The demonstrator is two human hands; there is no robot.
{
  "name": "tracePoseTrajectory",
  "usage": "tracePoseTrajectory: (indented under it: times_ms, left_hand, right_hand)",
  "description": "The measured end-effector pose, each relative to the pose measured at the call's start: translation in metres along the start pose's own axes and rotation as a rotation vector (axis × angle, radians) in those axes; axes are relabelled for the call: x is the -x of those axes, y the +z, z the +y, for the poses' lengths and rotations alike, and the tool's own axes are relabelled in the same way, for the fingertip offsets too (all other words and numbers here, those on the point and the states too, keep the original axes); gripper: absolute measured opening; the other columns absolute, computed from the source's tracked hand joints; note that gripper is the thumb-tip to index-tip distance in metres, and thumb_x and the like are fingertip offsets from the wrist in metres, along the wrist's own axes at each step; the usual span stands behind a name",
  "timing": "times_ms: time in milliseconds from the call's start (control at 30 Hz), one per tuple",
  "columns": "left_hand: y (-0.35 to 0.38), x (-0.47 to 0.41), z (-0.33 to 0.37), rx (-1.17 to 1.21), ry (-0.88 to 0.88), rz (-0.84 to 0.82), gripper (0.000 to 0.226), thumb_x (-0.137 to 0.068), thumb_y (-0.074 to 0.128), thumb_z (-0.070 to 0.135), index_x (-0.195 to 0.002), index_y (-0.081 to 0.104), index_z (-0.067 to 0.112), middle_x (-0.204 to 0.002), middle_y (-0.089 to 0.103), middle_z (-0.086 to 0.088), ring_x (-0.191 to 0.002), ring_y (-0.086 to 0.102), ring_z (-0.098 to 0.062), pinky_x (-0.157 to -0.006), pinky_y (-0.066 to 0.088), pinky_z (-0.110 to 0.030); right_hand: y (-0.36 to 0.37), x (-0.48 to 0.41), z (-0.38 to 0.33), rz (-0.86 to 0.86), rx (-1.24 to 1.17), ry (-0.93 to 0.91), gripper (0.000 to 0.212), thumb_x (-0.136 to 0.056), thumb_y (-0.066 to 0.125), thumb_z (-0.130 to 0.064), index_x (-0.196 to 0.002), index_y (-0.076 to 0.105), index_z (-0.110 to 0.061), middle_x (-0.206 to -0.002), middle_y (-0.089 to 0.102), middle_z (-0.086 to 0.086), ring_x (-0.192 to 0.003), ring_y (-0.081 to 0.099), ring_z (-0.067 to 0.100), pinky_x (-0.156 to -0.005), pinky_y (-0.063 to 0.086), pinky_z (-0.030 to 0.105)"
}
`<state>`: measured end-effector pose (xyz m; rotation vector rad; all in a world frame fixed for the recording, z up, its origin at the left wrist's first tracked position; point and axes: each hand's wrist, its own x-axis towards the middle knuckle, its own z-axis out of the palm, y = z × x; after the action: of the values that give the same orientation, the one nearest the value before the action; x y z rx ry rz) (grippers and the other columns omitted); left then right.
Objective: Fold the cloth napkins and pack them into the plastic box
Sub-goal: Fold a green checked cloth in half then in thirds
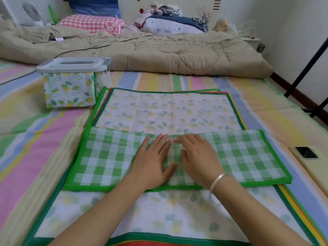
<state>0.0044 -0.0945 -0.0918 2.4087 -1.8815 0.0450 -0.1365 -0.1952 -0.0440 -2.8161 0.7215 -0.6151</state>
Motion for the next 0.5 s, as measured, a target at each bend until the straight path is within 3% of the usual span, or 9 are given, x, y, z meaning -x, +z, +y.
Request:
tracePoseTrajectory:
  times_ms: [67,133,233,333,500]
  left_hand:
    - [-0.001,0.001,0.000,0.025,0.002,0.016,0.090,-0.088,-0.003,0.072,-0.160,0.005,0.020,-0.168,0.002,0.003,-0.153,-0.009,-0.010,-0.124,-0.005,-0.044]
    - [-0.001,0.002,0.001,0.027,-0.007,0.008,0.088,-0.085,0.000,0.067,-0.160,0.000,0.021,-0.168,-0.002,0.005,-0.152,-0.012,-0.007,-0.123,-0.008,-0.043]
    - [-0.001,0.003,0.002,-0.002,-0.018,-0.013,0.087,-0.083,-0.008,0.065,-0.159,-0.008,0.021,-0.166,-0.014,0.005,-0.150,-0.021,-0.007,-0.123,-0.009,-0.044]
    - [0.003,0.003,0.000,0.013,-0.021,-0.037,0.088,-0.086,-0.016,0.072,-0.158,-0.013,0.021,-0.163,-0.023,0.006,-0.148,-0.026,-0.008,-0.123,-0.009,-0.045]
    - [0.004,0.002,-0.001,0.020,-0.015,-0.048,0.098,-0.075,-0.028,0.074,-0.157,-0.017,0.022,-0.162,-0.027,0.007,-0.147,-0.029,-0.007,-0.123,-0.009,-0.045]
  right_hand:
    - [0.020,-0.015,-0.007,-0.154,0.013,0.030,0.069,-0.083,0.014,-0.020,-0.148,0.038,-0.016,-0.154,0.038,0.002,-0.146,0.025,0.022,-0.120,0.017,0.040]
    - [0.033,-0.019,-0.006,-0.295,0.006,0.141,0.068,-0.089,0.006,-0.025,-0.156,0.011,-0.017,-0.162,0.015,-0.004,-0.150,0.002,0.013,-0.122,-0.005,0.037]
    - [0.036,-0.009,0.006,-0.338,0.010,0.212,0.060,-0.103,0.022,-0.037,-0.156,0.000,-0.024,-0.163,0.006,-0.008,-0.149,-0.004,0.008,-0.121,-0.010,0.037]
    - [0.021,0.004,0.038,-0.358,0.056,0.340,0.063,-0.102,0.020,-0.051,-0.156,-0.003,-0.028,-0.163,0.002,-0.011,-0.149,-0.008,0.009,-0.120,-0.011,0.039]
    - [-0.005,0.021,0.113,-0.345,0.186,0.605,0.069,-0.097,0.015,-0.063,-0.156,0.001,-0.031,-0.162,-0.009,-0.014,-0.149,-0.011,0.010,-0.120,-0.011,0.042]
